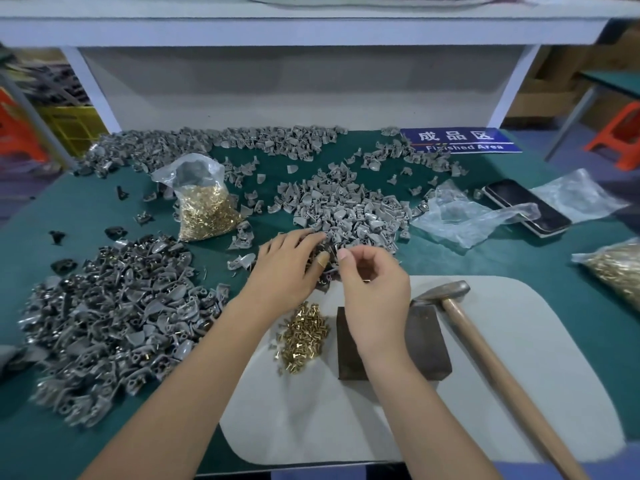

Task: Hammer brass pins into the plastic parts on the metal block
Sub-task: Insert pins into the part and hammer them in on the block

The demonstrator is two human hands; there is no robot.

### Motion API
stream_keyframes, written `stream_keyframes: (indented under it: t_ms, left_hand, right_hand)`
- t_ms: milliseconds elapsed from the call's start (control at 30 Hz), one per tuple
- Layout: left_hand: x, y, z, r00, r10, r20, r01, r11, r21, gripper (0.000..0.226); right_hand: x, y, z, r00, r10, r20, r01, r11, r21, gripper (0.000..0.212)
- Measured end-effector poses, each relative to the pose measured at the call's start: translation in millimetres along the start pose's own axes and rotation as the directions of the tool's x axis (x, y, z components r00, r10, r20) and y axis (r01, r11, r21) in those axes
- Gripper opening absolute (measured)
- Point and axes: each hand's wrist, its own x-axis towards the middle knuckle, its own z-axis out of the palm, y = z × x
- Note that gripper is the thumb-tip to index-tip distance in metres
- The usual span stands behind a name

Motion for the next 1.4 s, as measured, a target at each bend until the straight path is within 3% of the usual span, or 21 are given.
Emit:
stream_keyframes:
  t_ms: [300, 433, 533, 733, 900, 1067, 1400]
  left_hand:
    - [-30, -4, -10, 0.994, 0.101, -0.045, -0.102, 0.995, -0.016, 0.073]
    - [-32, 1, -15, 0.985, 0.128, -0.116, -0.123, 0.991, 0.046, 0.048]
    - [-34, 2, -22, 0.993, 0.057, -0.102, -0.05, 0.996, 0.07, 0.034]
    - [-58, -11, -28, 0.992, -0.081, -0.099, 0.078, 0.997, -0.03, 0.037]
    - [-68, -11, -20, 0.979, -0.094, -0.18, 0.082, 0.994, -0.075, 0.031]
    - [-68, -14, -16, 0.963, -0.132, -0.234, 0.115, 0.99, -0.088, 0.024]
    - [-70, -11, -18, 0.949, -0.043, -0.311, 0.015, 0.996, -0.092, 0.013]
  right_hand:
    - [1, -1, -2, 0.998, 0.022, -0.055, -0.024, 0.999, -0.035, 0.011]
    - [1, -1, 0, 0.998, 0.023, -0.055, -0.026, 0.998, -0.051, 0.01]
    - [1, -1, 0, 0.999, 0.027, -0.046, -0.029, 0.998, -0.05, 0.009]
    - [1, 0, 1, 1.0, 0.006, -0.016, -0.007, 0.997, -0.076, 0.008]
    - [-3, 0, 5, 0.992, -0.034, 0.122, 0.065, 0.964, -0.259, 0.007]
    - [-2, 1, 6, 0.99, -0.036, 0.138, 0.078, 0.947, -0.312, 0.007]
    - [-1, 0, 7, 0.991, -0.052, 0.127, 0.085, 0.958, -0.273, 0.006]
